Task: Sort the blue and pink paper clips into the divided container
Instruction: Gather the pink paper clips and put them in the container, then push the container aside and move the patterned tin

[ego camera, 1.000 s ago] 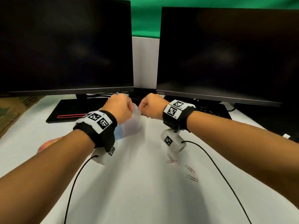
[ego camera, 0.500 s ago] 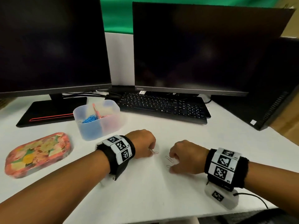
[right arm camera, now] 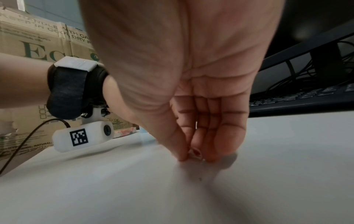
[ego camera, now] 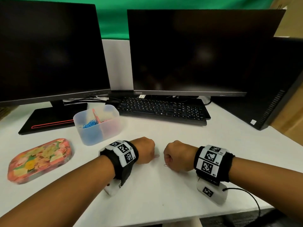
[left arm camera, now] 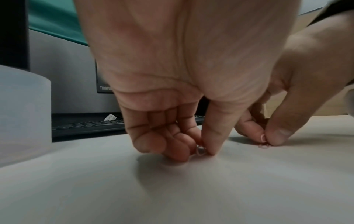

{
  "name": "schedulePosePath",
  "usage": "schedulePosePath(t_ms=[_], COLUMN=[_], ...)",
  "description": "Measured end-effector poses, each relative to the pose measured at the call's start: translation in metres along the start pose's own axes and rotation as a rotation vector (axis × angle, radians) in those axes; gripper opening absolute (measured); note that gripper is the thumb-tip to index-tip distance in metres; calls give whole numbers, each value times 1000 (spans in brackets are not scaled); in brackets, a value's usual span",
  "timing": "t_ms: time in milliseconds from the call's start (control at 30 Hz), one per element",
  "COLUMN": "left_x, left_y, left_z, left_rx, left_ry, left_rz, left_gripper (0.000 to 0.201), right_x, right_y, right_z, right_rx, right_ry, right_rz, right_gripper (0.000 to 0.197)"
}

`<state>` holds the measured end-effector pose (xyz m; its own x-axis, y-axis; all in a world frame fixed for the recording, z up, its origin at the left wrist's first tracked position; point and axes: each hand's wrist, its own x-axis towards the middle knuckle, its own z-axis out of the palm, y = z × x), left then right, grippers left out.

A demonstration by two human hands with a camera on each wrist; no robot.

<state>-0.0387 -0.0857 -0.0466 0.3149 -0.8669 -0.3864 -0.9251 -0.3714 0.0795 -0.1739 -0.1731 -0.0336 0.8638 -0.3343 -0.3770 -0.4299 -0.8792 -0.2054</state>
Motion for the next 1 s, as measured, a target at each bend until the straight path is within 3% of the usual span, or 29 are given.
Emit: schedulePosePath(t_ms=[233,367,600,733,867,1000], left_x=[-9,-23,-30,-22,-16,-20], left_y=[-7,-25,-102,-133,-147,-157], left_z=[2,-18,-77,-91,-83,-77], left_rx=[-73,-154,-205,-226,-230,-333], left_ry=[68,201,474,542,506,647], left_rz=[55,55,-162,-320,-366,-372], left_gripper=[24,18,18,20,20,26], right_x=[0,1,3,11,18,36], right_y=[-4,-4,-8,-13,-25,-48], right_z=[2,4,8,9,2,-29], right_rx=[51,30,-6,-37,-32,54], right_ry=[-8,-50,-123,-110,-121,21], right_rz=[-31,-16,-30,-54,-84,-114], right_gripper=[7,15,25,24,19,26])
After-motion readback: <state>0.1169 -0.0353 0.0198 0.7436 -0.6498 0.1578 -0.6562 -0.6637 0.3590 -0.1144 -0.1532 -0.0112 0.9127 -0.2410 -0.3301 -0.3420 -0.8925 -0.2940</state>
